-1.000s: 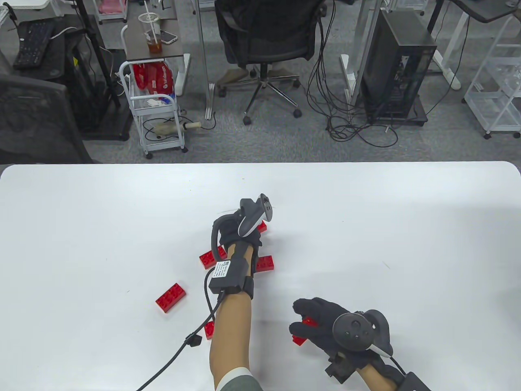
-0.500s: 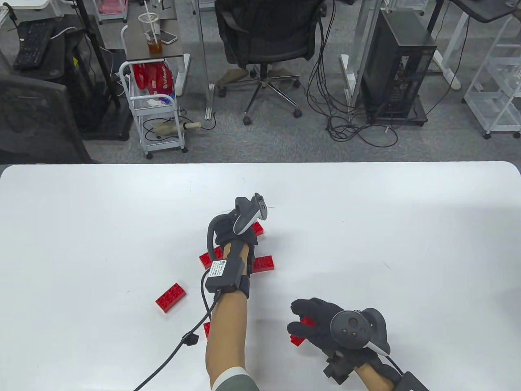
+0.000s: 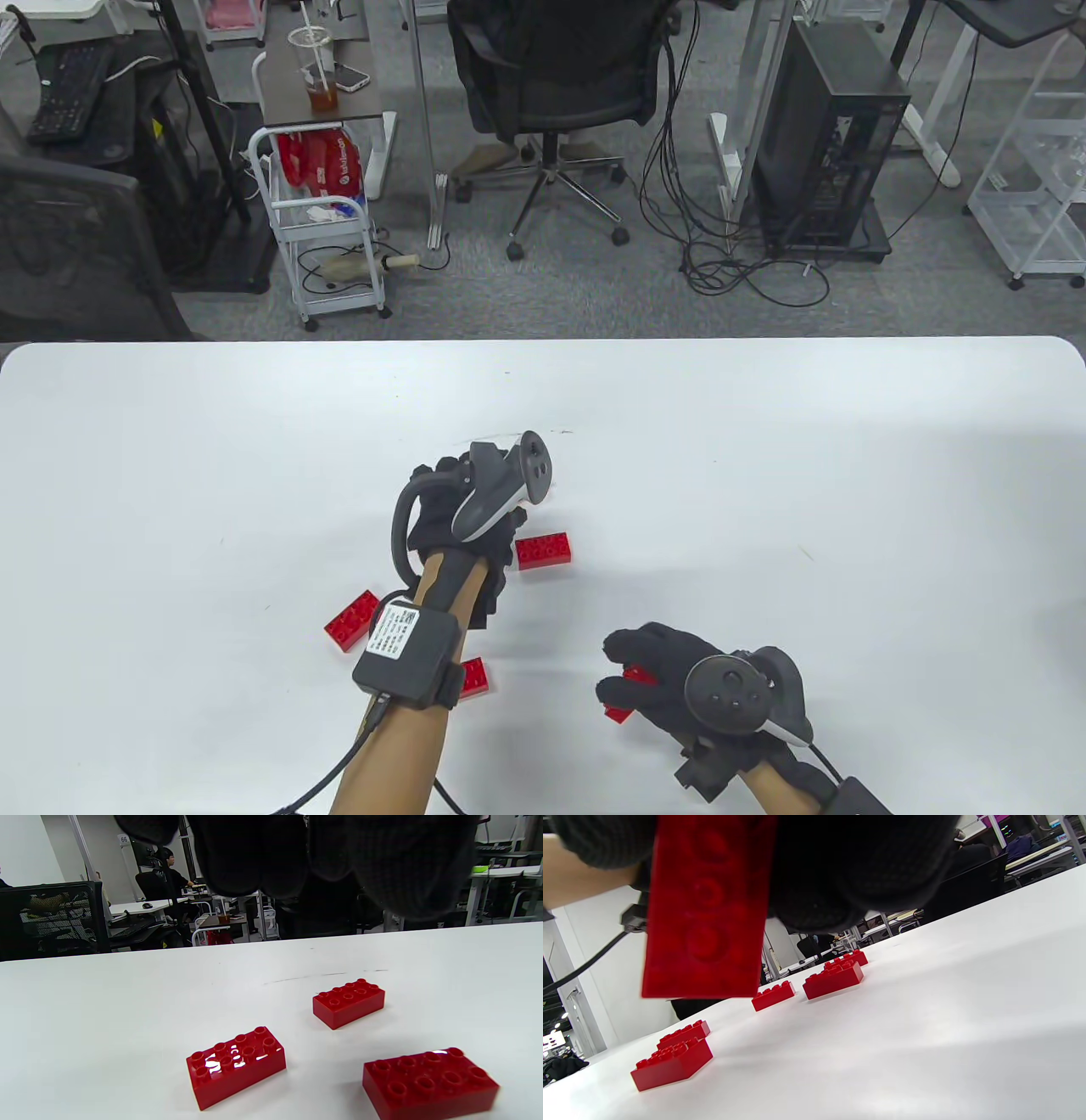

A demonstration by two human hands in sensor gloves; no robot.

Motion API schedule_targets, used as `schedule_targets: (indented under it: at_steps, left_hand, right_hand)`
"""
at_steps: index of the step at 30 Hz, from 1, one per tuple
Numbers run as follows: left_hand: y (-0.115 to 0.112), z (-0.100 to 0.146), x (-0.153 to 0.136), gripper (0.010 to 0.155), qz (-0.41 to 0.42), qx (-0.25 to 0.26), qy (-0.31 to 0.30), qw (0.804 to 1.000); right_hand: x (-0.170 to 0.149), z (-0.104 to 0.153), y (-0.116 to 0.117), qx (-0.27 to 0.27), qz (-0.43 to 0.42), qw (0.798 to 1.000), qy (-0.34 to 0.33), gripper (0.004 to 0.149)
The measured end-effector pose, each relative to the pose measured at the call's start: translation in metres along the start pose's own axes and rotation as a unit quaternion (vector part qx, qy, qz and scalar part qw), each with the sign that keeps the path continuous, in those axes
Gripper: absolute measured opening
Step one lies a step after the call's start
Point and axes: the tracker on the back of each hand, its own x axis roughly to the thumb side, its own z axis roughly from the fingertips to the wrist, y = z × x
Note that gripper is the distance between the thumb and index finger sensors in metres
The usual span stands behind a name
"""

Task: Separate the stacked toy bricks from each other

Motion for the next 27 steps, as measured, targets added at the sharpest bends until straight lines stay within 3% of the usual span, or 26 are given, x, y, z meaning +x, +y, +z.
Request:
schedule_targets:
  at_steps: [14,27]
  left_hand:
    - [-0.019,0.090,-0.013,0.076,0.001,0.049,-0.088,0.995]
    - [-0.063,0.119,-0.073,0.076,0.104,0.074,-0.070,0.989]
  right_hand:
    - [-0.003,0.001,0.000,-0.001,-0.022,1.000,-0.007,0.063]
    - [-0.008,0.001,0.004,0.007,-0.047,0.999,-0.013,0.065]
